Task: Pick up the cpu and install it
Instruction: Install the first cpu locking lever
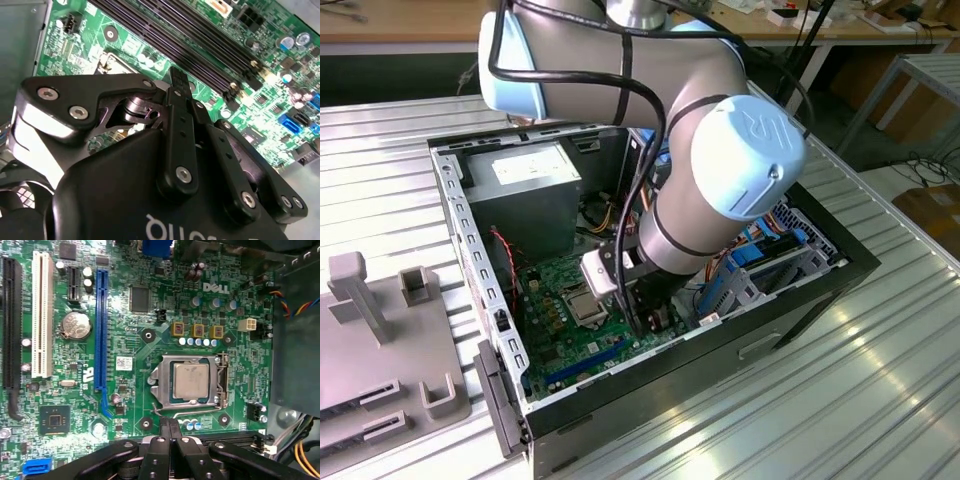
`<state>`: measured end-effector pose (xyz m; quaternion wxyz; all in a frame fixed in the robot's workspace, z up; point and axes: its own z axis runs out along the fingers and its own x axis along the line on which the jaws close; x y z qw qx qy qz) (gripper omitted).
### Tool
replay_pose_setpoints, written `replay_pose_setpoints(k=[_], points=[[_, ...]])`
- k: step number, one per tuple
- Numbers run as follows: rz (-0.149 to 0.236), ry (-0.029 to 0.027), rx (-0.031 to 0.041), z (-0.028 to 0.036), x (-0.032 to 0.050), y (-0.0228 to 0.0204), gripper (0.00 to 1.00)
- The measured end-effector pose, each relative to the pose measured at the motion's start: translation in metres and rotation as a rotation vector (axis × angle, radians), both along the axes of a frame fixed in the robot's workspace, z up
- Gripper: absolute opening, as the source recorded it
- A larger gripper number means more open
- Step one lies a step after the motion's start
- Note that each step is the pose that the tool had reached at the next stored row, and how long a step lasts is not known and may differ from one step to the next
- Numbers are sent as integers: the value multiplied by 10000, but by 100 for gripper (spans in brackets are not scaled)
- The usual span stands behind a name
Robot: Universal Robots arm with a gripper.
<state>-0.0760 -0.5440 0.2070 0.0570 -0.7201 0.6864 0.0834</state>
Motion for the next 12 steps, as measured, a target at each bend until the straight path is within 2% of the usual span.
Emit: replay_pose_setpoints(k=[3, 8, 12], points=[[-2, 19, -61, 0, -1, -24, 11], [2, 48, -281, -1, 1, -31, 11], [0, 52, -310, -3, 0, -30, 11]])
